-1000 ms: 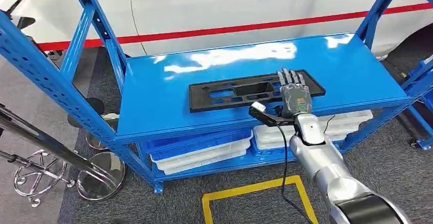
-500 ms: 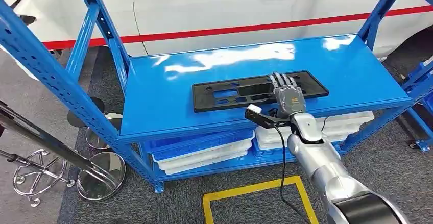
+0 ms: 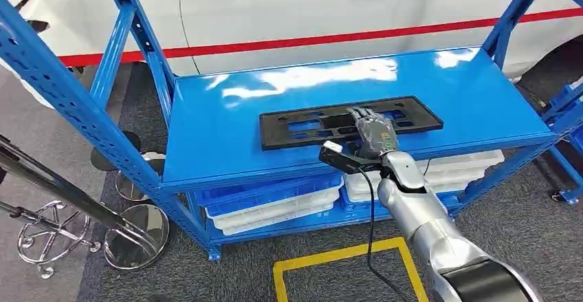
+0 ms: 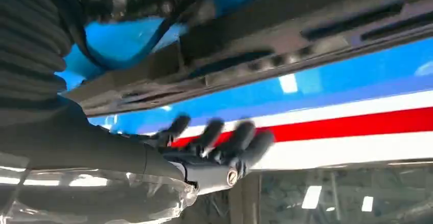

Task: Take the parts from the cabinet and place them on the table.

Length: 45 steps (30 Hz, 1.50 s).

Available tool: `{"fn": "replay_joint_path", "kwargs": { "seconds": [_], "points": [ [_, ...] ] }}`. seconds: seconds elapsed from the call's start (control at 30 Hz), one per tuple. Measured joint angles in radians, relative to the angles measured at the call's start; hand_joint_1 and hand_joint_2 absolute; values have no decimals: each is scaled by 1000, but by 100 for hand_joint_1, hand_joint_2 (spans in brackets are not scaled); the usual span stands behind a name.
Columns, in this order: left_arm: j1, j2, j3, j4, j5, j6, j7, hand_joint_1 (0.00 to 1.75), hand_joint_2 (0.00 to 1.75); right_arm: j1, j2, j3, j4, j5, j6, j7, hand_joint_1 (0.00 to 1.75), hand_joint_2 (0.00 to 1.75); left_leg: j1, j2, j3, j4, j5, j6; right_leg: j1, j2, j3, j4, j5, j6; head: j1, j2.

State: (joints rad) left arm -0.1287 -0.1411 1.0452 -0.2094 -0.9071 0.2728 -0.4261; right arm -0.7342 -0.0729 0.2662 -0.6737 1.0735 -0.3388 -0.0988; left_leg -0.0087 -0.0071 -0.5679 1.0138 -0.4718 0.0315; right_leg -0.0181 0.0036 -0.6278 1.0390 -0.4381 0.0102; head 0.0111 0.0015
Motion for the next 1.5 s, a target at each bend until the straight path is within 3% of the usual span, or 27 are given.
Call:
{"fn": "replay_joint_path", "kwargs": {
  "seconds": [0.13, 0.17, 0.33, 0.9, 1.1, 1.37, 1.5],
  "points": [
    [1, 0, 0, 0, 4, -20, -18, 0, 0, 5, 0, 2, -9, -23, -9, -8, 175, 175, 0, 0, 0, 0, 0, 0, 0, 0, 0, 0, 0, 0, 0, 0],
    [1, 0, 0, 0, 6, -30, -24, 0, 175, 6, 0, 2, -14, -27, -13, -10, 175, 175, 0, 0, 0, 0, 0, 0, 0, 0, 0, 0, 0, 0, 0, 0],
    [3, 0, 0, 0, 10, -60, -43, 0, 175, 9, 0, 2, -29, -44, -30, -15, 175, 175, 0, 0, 1, 0, 0, 0, 0, 0, 0, 0, 0, 0, 0, 0],
    [6, 3, 0, 0, 14, -67, -37, 0, 175, 35, -22, 2, -85, -86, -77, -28, 175, 175, 0, -1, 4, 0, 0, 0, 0, 0, 4, -1, 0, 0, 0, 0],
    [7, 3, 3, 0, 27, -24, -2, 0, 175, 75, -36, 2, -215, -89, -141, -12, 175, 175, 0, -1, 3, 0, 0, 0, 0, 0, 3, -1, 0, 0, 0, 0],
    [6, 3, 9, 0, 29, 0, 13, 0, 175, 90, -47, 2, -412, -31, -166, 15, 175, 175, 0, 0, 2, 0, -1, 0, 0, 0, 2, -1, 0, 0, 0, 0],
    [6, 3, 9, 0, 29, 1, 13, 0, 175, 89, -48, 2, -416, -31, -166, 15, 175, 175, 0, 0, 2, 0, -1, 0, 0, 0, 2, -1, 0, 0, 0, 0]
  ]
}}
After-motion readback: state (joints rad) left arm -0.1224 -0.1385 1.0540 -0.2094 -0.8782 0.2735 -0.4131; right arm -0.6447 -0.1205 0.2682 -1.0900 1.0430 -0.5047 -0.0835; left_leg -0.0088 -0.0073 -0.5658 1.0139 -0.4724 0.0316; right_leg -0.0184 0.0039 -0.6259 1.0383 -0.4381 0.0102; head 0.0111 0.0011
